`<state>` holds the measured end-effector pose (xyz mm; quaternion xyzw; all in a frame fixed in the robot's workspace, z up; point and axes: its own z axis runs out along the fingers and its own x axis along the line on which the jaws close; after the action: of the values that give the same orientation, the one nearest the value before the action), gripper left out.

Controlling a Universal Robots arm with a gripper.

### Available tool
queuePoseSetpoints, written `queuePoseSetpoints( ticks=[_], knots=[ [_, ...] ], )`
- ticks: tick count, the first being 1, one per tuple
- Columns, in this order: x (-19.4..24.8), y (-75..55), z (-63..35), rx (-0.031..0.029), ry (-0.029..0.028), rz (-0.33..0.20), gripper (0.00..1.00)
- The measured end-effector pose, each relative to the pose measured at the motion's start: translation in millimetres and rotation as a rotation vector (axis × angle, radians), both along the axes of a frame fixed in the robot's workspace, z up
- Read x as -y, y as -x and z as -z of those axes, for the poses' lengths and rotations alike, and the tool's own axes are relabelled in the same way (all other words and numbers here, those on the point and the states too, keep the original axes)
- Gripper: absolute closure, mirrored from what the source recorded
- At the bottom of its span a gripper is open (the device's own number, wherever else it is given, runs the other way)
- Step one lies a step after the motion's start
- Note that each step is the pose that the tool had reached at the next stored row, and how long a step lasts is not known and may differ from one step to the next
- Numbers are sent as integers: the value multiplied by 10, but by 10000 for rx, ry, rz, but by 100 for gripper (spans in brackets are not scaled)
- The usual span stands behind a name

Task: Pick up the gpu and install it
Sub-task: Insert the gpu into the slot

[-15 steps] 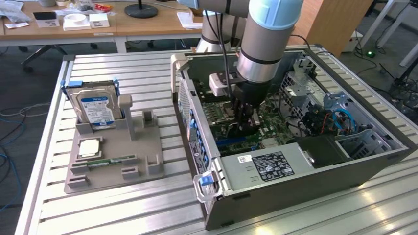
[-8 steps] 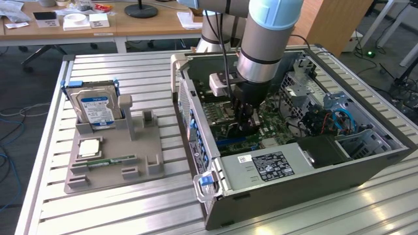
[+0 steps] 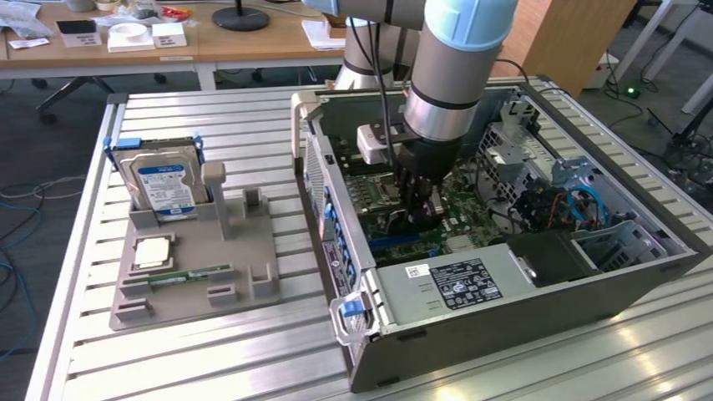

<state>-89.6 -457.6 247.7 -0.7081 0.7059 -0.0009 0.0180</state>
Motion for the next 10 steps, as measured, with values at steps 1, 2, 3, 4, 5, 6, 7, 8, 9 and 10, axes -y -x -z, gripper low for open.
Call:
queuePoseSetpoints(
  ticks=[1, 2, 3, 4, 5, 6, 7, 8, 9, 10],
  knots=[
    [1, 0, -1, -1, 2, 20, 74],
    [3, 0, -1, -1, 2, 66, 74],
    [3, 0, -1, -1, 2, 116, 74],
    [3, 0, 0, 0, 1, 150, 74],
    [4, 0, 0, 0, 0, 164, 74],
    [4, 0, 0, 0, 0, 173, 74],
    [6, 0, 0, 0, 0, 188, 74],
    [9, 0, 0, -1, 1, 188, 74],
    [13, 0, 0, -1, 1, 188, 74],
    [16, 0, 0, 0, 2, 188, 74]
  ],
)
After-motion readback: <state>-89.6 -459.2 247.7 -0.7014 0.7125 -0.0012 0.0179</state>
